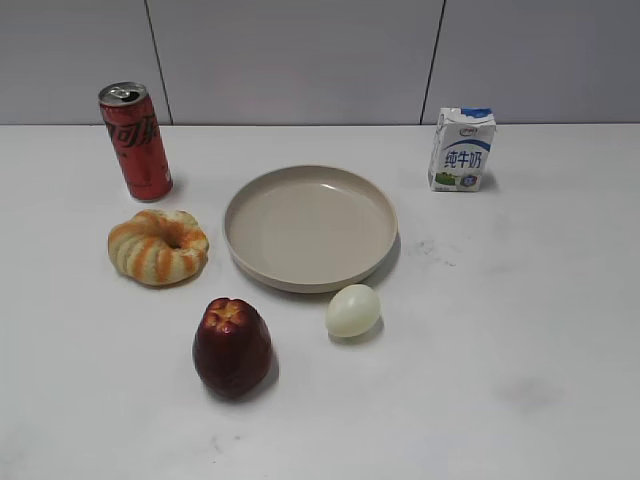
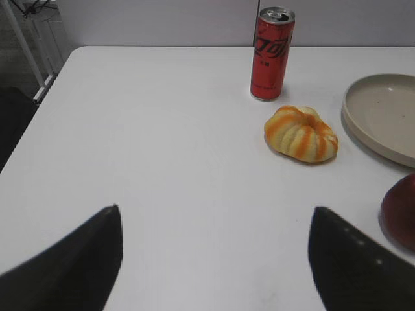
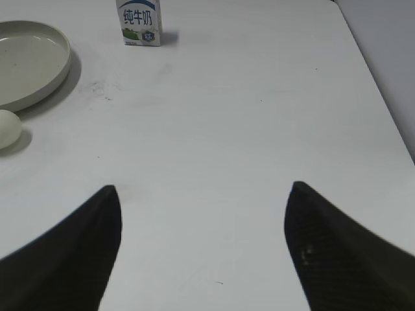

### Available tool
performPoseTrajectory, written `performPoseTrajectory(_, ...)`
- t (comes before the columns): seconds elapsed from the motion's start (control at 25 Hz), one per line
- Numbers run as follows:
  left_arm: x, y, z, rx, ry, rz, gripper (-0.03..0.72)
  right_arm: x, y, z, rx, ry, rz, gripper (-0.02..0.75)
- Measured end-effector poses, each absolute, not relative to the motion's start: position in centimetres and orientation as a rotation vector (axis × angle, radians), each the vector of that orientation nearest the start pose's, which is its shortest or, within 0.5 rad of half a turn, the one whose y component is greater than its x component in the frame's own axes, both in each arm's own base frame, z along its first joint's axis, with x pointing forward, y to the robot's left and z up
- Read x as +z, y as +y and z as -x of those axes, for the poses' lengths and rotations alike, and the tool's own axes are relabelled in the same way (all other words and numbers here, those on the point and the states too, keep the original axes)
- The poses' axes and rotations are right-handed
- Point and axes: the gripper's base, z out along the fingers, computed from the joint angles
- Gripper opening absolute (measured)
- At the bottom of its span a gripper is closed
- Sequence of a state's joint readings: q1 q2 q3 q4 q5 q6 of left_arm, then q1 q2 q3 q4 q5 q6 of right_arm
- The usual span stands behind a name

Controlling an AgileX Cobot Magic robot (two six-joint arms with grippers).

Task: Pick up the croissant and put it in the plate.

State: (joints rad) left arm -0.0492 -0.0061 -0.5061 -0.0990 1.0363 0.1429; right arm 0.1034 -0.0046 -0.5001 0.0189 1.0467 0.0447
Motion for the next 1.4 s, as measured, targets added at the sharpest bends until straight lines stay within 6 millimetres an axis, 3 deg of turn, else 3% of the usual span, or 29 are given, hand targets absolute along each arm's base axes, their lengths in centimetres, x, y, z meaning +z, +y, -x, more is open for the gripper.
performPoseTrajectory(0.56, 28.3, -0.7, 0.3, -0.055, 2.007, -0.194, 0.664, 27.8, 0.1, 0.5, 0.116, 2.026, 0.060, 0.593)
performPoseTrajectory(0.72, 30.7, -0.9, -1.6, -0.076, 1.978, -0.181, 0.662, 27.8, 0.1, 0.5, 0.116, 2.026, 0.060, 0.593)
performPoseTrajectory(0.92, 33.4, -1.3, -7.4, -0.104, 2.068, -0.162, 0.661, 27.8, 0.1, 0.5, 0.116, 2.026, 0.060, 0.593)
performPoseTrajectory(1.12, 34.5, -2.6, -15.2, -0.256, 2.289, -0.164, 0.661, 27.8, 0.1, 0.5, 0.116, 2.026, 0.060, 0.593)
performPoseTrajectory(1.24, 34.3, -3.6, -20.0, -0.363, 2.406, -0.201, 0.658, 27.8, 0.1, 0.5, 0.116, 2.026, 0.060, 0.593)
performPoseTrajectory(1.4, 32.4, -5.5, -25.6, -0.415, 2.536, -0.284, 0.655, 27.8, 0.1, 0.5, 0.116, 2.026, 0.060, 0.593)
